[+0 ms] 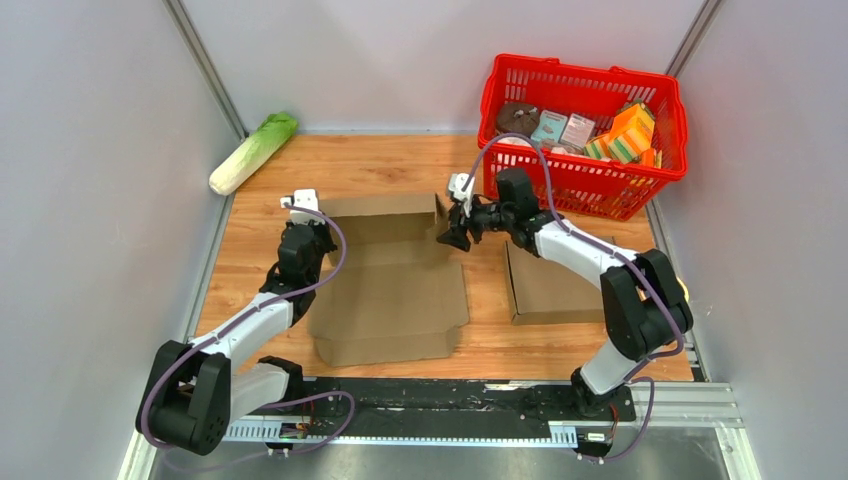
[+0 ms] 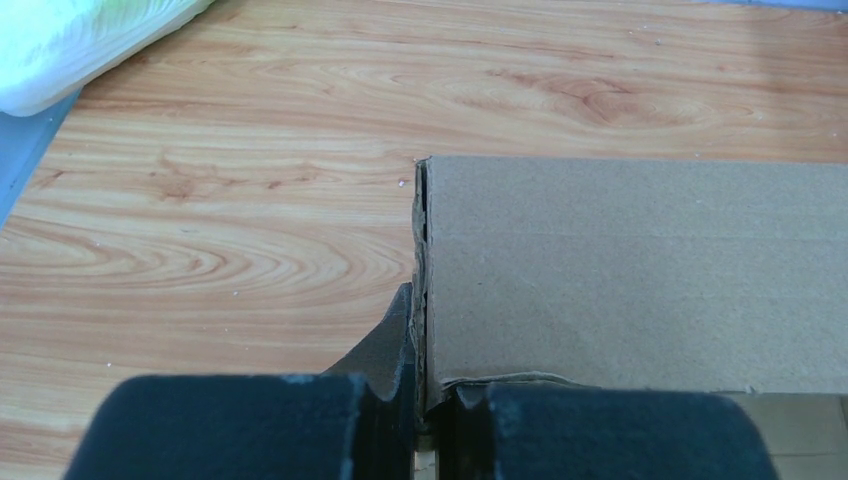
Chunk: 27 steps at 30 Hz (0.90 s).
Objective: Fold the paper box
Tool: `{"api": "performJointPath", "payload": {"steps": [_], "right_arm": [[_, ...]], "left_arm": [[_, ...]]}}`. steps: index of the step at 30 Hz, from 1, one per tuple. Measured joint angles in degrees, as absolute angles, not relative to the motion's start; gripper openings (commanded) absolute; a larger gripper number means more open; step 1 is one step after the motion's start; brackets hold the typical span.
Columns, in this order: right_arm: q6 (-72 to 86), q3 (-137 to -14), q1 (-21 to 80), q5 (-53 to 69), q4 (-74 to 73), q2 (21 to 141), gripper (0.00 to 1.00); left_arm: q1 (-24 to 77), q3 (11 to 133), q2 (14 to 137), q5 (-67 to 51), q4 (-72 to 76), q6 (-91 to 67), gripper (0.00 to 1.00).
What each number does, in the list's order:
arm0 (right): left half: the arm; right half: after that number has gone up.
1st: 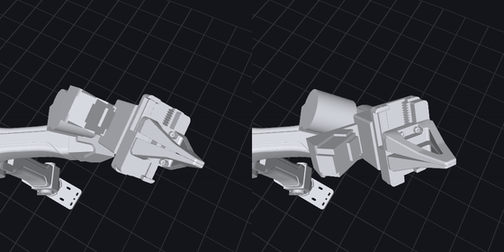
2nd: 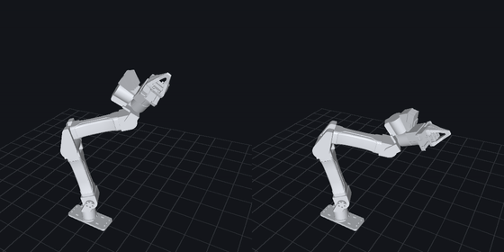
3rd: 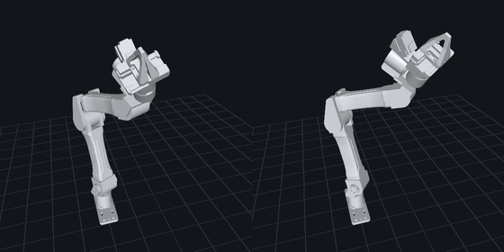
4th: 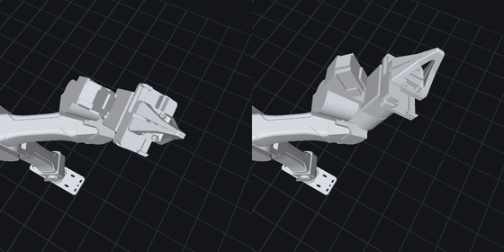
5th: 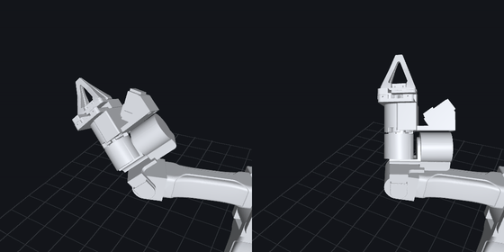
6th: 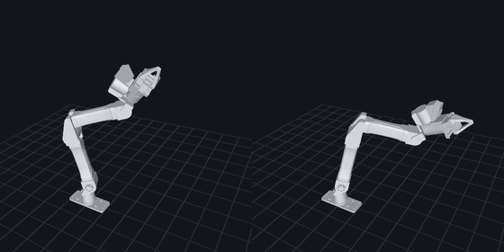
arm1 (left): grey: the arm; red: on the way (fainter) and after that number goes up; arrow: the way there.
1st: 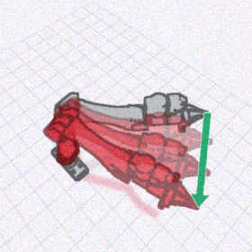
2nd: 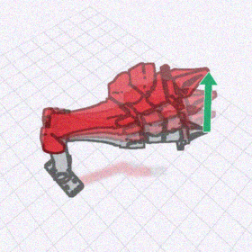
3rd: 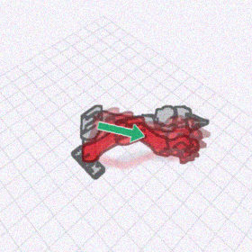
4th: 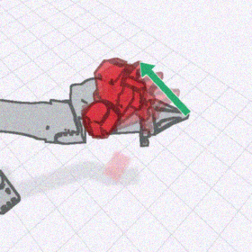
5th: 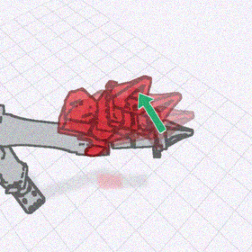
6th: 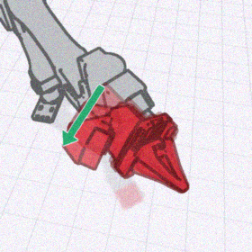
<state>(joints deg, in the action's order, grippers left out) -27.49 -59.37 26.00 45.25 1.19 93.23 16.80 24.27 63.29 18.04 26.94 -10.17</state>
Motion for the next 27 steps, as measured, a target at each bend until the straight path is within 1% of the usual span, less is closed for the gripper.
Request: {"api": "performJointPath", "payload": {"steps": [1,2,3,4,8,11,14,15,17,20,23,25,26,27], "right_arm": [[-27.46,-59.4,26.76,44.45,1.54,93.23,0.47],[-26.96,-59.4,27.49,43.62,1.89,93.25,0.36],[-26.48,-59.37,28.14,42.52,2.48,93.25,0.35],[-25.87,-59.33,28.69,41.39,3.27,93.25,0.35],[-21.98,-58.24,30.55,35.97,7.55,93.25,0.49],[-19.53,-56.23,32.62,30.11,11.84,93.25,0.56],[-17.63,-54.57,35.46,23.83,15.64,93.34,0.61],[-16.71,-53.74,36.62,19.29,17.93,93.47,0.62],[-16.12,-53.12,38.44,15.88,19.79,93.6,0.65],[-15.22,-52.05,40.77,8.29,23.51,94.21,0.67],[-14.37,-52.03,42.33,1.76,26.92,96.05,0.67],[-13.54,-52.18,42.89,-1.78,28.75,97.71,0.64],[-13.21,-52.34,42.96,-3.07,29.58,98.56,0.55],[-12.93,-52.66,42.96,-4.38,30.5,99.66,0.52]], "left_arm": [[16.8,24.27,63.29,18.02,26.96,-10.2,0.0],[16.8,24.27,63.29,17.89,26.94,-10.28,0.0],[16.8,24.27,63.29,17.89,26.94,-10.33,0.0],[16.8,24.27,63.26,17.89,26.94,-10.35,0.0],[16.62,24.27,63.16,18.55,26.87,-10.59,0.0],[16.62,24.27,62.83,18.96,26.41,-10.94,0.0],[16.6,24.27,62.17,20.01,25.43,-11.35,0.0],[16.56,24.27,61.89,20.38,25.04,-11.51,0.0],[16.49,24.27,61.56,20.73,24.49,-11.77,0.0],[16.51,24.27,61.21,20.75,24.27,-12.51,0.0],[16.49,24.27,60.97,20.95,24.12,-12.95,0.0],[16.51,24.27,60.66,20.95,23.7,-12.99,0.0],[16.51,24.27,60.55,20.97,23.42,-13.06,0.0],[16.51,24.27,60.42,20.99,23.18,-13.17,0.0]]}}
